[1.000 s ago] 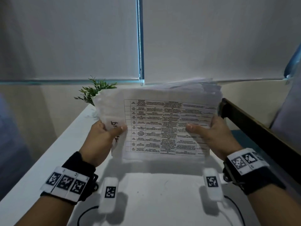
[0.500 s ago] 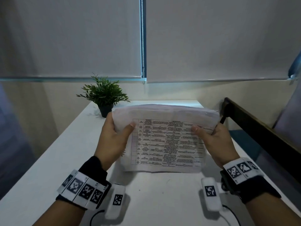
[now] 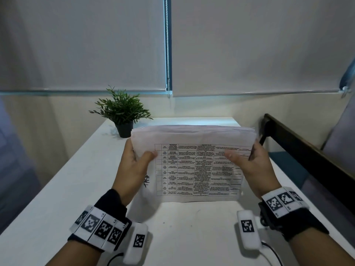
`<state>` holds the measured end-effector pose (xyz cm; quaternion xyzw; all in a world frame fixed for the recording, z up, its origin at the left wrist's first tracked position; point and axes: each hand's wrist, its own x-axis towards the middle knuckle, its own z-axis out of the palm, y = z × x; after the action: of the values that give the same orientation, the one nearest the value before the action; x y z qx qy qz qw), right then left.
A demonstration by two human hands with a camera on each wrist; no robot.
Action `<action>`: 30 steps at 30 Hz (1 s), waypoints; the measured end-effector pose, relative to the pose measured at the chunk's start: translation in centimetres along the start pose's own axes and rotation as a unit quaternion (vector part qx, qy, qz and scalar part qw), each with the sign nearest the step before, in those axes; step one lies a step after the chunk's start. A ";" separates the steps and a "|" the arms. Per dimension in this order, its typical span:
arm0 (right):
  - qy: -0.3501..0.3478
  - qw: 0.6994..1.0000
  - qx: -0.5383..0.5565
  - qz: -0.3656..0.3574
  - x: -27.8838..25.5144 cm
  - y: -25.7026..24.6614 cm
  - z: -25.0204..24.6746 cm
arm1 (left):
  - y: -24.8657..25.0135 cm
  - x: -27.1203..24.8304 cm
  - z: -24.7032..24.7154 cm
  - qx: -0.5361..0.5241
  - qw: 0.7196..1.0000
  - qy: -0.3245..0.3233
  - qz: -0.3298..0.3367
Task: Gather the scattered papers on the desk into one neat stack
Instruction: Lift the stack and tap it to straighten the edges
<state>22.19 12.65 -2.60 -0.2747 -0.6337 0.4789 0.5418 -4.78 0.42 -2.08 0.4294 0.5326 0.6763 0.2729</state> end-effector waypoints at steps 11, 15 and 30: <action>-0.030 0.998 -0.017 0.053 -0.2 0.5 -0.3 | -1.5 -0.1 -0.4 0.051 0.999 0.006 -0.013; -0.018 0.999 -0.017 0.047 -0.3 0.5 -0.2 | -1.5 -0.1 -0.1 0.077 0.997 0.009 0.001; 0.012 0.995 -0.025 0.092 -0.1 -1.5 0.1 | 2.9 0.6 -0.9 0.166 0.985 -0.014 0.040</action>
<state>22.41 11.91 -1.30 -0.3509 -0.6110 0.5071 0.4963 -5.57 -0.31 0.83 0.4987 0.6160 0.5831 0.1784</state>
